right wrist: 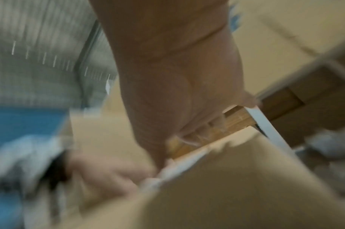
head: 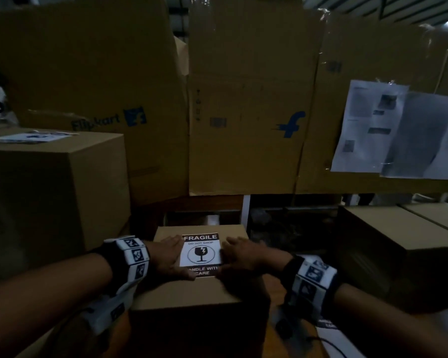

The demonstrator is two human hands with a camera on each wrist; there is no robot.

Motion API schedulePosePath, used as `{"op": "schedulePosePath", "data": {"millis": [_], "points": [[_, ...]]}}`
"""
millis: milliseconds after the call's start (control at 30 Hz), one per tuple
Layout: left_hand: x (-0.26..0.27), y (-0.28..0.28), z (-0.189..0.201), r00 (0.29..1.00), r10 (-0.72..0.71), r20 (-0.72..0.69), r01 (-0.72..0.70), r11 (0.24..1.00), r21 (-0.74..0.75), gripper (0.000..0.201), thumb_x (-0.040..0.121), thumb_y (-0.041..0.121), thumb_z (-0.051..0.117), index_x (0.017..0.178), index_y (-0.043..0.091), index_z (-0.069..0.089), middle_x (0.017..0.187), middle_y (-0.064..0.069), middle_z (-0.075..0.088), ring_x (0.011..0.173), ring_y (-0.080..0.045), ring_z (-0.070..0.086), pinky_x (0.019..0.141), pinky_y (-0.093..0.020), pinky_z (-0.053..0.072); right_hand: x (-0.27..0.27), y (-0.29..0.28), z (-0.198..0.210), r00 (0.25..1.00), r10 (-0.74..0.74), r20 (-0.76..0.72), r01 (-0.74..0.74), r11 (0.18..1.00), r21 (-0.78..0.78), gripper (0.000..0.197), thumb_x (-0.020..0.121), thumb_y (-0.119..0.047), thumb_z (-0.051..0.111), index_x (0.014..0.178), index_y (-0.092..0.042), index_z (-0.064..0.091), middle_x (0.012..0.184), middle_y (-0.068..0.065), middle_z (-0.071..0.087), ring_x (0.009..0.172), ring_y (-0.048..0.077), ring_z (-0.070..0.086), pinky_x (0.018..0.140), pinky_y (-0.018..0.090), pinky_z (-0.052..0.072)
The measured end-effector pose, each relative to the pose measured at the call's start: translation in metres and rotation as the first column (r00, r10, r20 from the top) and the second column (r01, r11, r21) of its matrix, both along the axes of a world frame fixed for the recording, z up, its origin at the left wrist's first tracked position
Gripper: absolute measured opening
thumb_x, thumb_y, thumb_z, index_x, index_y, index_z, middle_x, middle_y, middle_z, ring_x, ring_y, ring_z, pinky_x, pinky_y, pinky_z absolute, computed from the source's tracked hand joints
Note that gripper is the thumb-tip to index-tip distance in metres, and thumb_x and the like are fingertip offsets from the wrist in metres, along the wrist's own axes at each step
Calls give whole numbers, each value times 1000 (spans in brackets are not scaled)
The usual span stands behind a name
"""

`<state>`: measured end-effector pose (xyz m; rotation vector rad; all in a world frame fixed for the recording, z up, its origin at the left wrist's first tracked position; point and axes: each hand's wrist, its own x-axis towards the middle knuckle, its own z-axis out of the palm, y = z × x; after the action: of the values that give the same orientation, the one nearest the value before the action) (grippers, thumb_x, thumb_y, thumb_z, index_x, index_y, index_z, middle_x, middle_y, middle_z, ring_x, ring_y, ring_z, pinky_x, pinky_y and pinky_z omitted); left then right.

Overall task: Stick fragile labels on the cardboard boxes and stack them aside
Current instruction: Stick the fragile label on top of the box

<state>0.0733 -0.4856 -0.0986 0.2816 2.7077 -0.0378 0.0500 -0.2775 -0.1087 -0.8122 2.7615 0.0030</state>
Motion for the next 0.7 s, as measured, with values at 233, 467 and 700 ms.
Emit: {"op": "schedulePosePath", "data": {"millis": [233, 467, 700], "points": [[-12, -4, 9, 999, 16, -37, -20, 995, -96, 128, 63, 88, 57, 154, 13, 7, 161, -9, 17, 145, -30, 23, 118, -46, 25, -27, -21, 12, 993, 59, 105, -66, 995, 68, 113, 81, -61, 68, 156, -15, -3, 165, 3, 0, 151, 27, 0, 122, 47, 8], [-30, -12, -2, 999, -21, -33, 14, 981, -193, 141, 47, 97, 53, 154, 23, 0, 162, -7, 9, 147, -31, 17, 116, -53, 24, -51, -35, 4, 987, 42, 152, -72, 977, 200, 126, 74, -69, 68, 154, -18, -13, 164, 2, -14, 150, 27, -10, 119, 60, 3], [-18, -2, 3, 994, -7, -107, -7, 991, -131, 102, 65, 78, 68, 141, 18, 34, 139, -5, 47, 126, -24, 48, 105, -37, 40, -50, -38, 1, 996, -80, 50, 68, 975, 211, 112, 75, -72, 64, 156, -18, 7, 164, 7, 7, 149, 33, 12, 118, 58, 14]]}}
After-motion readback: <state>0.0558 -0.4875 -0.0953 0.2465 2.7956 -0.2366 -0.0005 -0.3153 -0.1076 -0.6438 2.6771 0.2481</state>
